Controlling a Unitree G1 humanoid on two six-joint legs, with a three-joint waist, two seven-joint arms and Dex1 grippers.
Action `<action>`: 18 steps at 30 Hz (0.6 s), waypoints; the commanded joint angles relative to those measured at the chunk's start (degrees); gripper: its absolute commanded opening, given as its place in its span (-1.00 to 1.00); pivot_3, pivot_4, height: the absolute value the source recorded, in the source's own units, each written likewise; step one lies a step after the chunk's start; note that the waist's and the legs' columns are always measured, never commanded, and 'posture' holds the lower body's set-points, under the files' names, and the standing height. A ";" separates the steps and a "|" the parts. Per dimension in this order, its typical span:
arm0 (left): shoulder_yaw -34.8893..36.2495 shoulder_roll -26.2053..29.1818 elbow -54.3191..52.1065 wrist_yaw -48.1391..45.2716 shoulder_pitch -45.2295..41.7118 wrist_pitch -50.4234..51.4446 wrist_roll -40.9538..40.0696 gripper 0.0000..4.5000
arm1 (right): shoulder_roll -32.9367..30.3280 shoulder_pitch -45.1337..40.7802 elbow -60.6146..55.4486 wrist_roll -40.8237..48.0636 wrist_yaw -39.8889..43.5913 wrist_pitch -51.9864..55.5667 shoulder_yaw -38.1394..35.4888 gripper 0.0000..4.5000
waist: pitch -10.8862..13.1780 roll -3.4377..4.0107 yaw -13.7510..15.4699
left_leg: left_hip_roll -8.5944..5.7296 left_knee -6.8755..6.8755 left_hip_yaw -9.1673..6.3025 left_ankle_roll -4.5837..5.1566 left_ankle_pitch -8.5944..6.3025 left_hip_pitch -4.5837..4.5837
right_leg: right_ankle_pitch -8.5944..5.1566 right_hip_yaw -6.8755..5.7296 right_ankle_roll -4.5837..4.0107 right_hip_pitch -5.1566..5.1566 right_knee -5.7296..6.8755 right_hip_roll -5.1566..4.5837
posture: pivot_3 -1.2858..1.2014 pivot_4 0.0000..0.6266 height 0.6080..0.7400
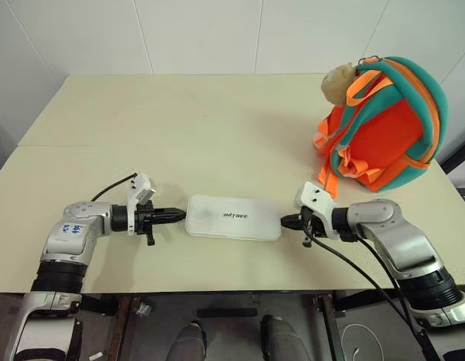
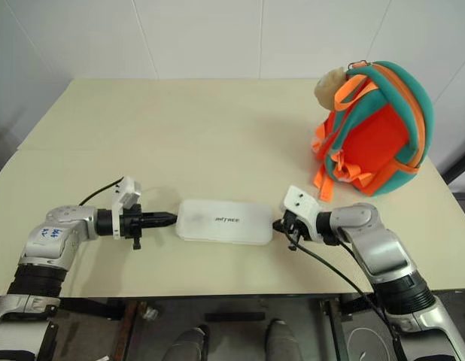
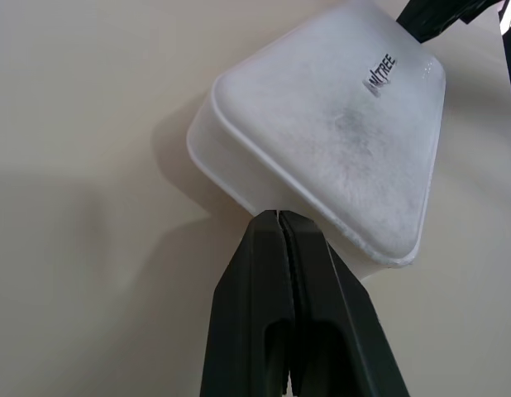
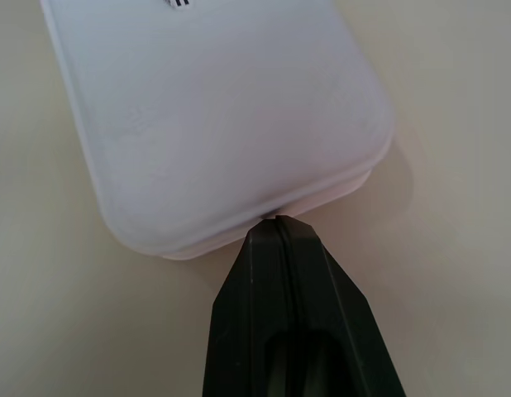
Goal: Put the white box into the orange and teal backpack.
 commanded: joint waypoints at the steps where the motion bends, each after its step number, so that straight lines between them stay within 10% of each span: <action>1: -3.51 -1.85 -5.76 -3.05 -0.15 1.12 -2.19 -0.98 | 0.63 -0.15 -6.79 4.85 2.34 -0.17 -0.39 -1.00 | 0.00 0.00 0.09 | 0.00 0.00 0.00 0.00 0.00 -0.01 | 0.00 0.00 0.00 0.00 -0.01 0.00 | 0.03 -0.52 1.00; 18: -3.14 -0.10 -15.98 -0.51 7.40 9.10 -2.90 -0.98 | -3.74 3.74 -11.40 7.09 2.42 2.76 -3.45 -1.00 | 0.00 0.00 0.16 | 0.00 0.02 0.00 0.00 -0.01 -0.02 | -0.06 0.00 -0.11 0.01 -0.05 -0.01 | 0.03 -0.52 1.00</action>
